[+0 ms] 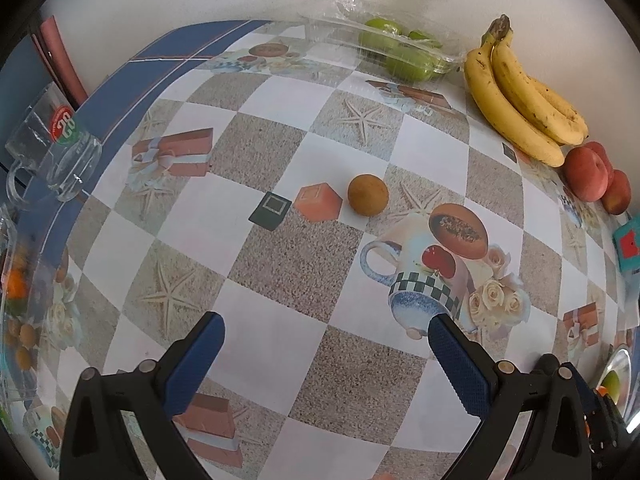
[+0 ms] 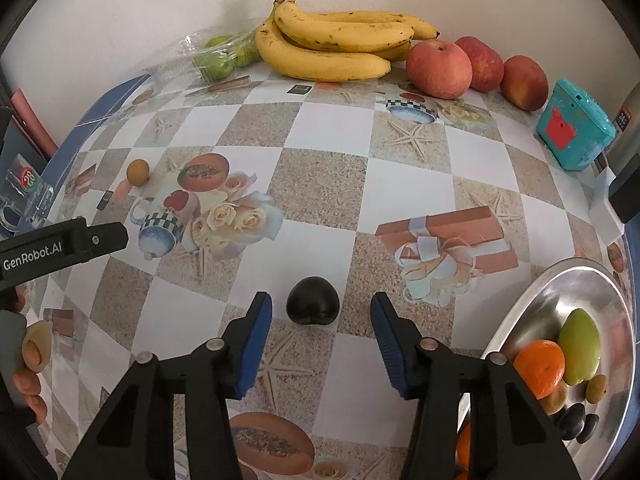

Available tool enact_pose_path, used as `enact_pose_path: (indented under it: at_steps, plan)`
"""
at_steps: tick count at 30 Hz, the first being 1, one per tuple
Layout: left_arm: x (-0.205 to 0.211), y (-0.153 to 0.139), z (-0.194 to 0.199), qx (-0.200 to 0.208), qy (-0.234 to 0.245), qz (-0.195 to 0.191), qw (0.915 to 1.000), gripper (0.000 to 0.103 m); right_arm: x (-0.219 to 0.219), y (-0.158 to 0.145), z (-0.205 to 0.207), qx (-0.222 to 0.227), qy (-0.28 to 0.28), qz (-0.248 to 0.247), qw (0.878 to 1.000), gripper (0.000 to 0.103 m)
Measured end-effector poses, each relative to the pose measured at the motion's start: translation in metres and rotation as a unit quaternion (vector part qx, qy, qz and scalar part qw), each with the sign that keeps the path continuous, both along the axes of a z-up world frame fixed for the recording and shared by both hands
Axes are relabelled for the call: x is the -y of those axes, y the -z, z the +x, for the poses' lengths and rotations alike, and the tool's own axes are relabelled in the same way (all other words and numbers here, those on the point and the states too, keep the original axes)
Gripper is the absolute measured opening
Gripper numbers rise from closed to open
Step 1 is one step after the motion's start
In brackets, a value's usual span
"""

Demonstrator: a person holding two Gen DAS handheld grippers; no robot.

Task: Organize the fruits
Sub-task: 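Close the right gripper around the last dark plum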

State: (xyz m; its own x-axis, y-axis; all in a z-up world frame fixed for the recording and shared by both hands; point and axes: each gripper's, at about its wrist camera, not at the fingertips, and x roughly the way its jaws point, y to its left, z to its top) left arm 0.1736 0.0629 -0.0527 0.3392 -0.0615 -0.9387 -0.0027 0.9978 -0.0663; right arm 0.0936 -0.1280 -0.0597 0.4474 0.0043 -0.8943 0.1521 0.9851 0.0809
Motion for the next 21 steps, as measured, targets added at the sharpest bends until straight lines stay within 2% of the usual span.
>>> enact_pose_path:
  at_steps: [9,18,21]
  plan:
    - [0.001,-0.002,0.000,0.001,-0.002,-0.003,1.0000,0.103,0.000,-0.001,-0.001,0.004,-0.002,0.014,1.000,0.028]
    - [0.000,-0.003,0.000,0.004,-0.004,-0.003,1.0000,0.103,0.001,-0.007,-0.003,0.013,-0.003,0.031,0.999,0.027]
    - [-0.003,-0.003,0.000,0.008,-0.007,-0.015,0.9998,0.103,0.003,-0.014,-0.004,0.022,0.003,0.033,0.999,0.027]
